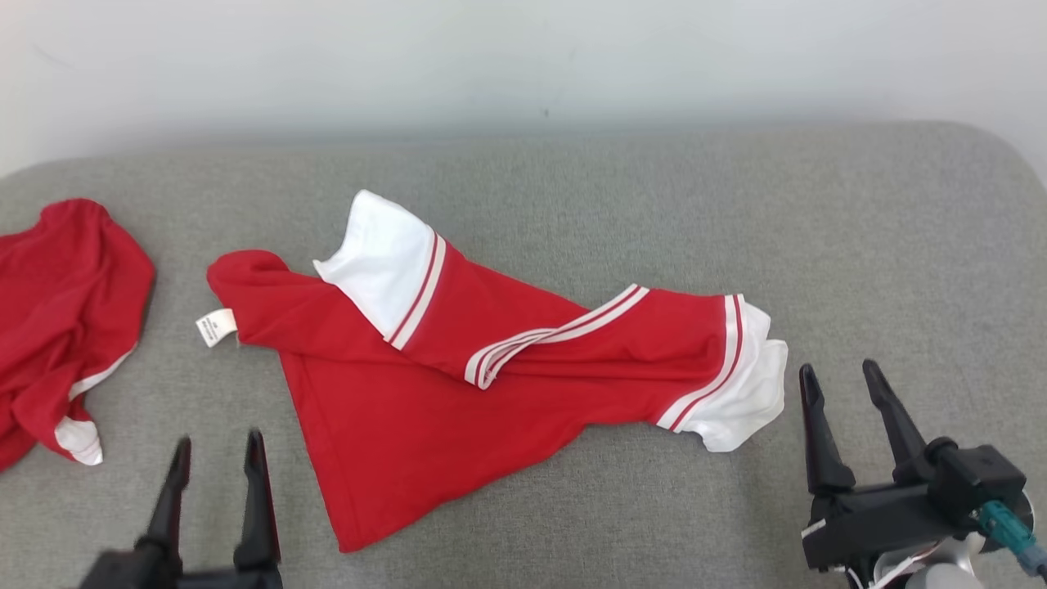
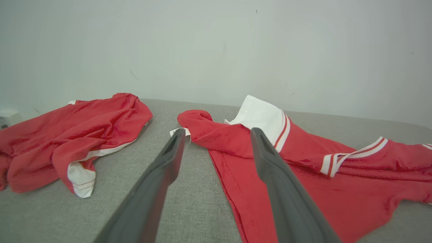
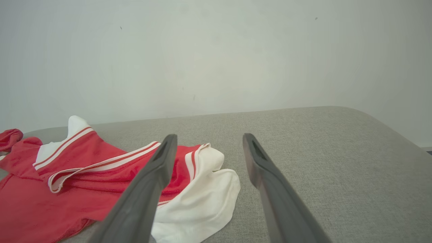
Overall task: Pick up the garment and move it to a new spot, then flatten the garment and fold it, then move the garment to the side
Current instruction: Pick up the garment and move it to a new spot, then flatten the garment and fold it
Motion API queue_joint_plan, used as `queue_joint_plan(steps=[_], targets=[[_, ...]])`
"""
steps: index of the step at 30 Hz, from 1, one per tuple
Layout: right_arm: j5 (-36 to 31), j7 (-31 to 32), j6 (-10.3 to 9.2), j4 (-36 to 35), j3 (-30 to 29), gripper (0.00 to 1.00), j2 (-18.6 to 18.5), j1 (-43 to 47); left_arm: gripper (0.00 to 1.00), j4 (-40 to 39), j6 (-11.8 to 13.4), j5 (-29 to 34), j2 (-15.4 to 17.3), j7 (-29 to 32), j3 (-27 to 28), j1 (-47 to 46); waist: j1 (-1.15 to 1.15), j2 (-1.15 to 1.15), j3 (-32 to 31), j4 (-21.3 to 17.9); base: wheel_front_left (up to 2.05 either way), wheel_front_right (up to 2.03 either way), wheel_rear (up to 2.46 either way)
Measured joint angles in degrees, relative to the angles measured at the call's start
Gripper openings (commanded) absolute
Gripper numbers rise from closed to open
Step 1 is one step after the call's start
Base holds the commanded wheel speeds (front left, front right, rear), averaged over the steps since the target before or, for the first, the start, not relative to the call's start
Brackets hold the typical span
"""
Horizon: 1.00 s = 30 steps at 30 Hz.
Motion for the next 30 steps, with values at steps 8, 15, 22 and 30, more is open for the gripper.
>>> queue_joint_plan(steps=[8, 15, 22, 30], targets=[[-1.04, 1.14, 0.00, -1.37, -0.64, 1.00, 1.01, 4.36, 1.00, 0.54, -0.01, 1.74, -0.41, 0.04, -1.52, 5.41, 0.00, 0.00, -4.04, 0.56, 0.00, 0.00, 0.00], [-2.71, 2.81, 0.00, -4.49, -0.80, 1.00, 1.94, 8.72, 1.00, 1.08, 0.10, 2.12, 0.44, 1.51, -2.29, 6.19, 0.00, 0.01, -7.09, 0.33, 0.00, 0.00, 0.00], [-3.71, 4.93, 0.00, -8.08, -2.11, 1.00, 2.38, 12.14, 1.00, 1.40, 0.35, 2.16, 1.31, 3.22, -2.29, 6.18, 0.01, 0.00, -8.24, -0.62, 0.00, 0.00, 0.00], [-3.92, 6.01, 0.00, -9.95, -2.74, 1.00, 2.75, 13.27, 1.00, 1.96, 0.59, 1.98, 1.54, 3.98, -2.30, 5.91, 0.01, 0.01, -8.21, -1.39, 0.00, 0.00, 0.00]])
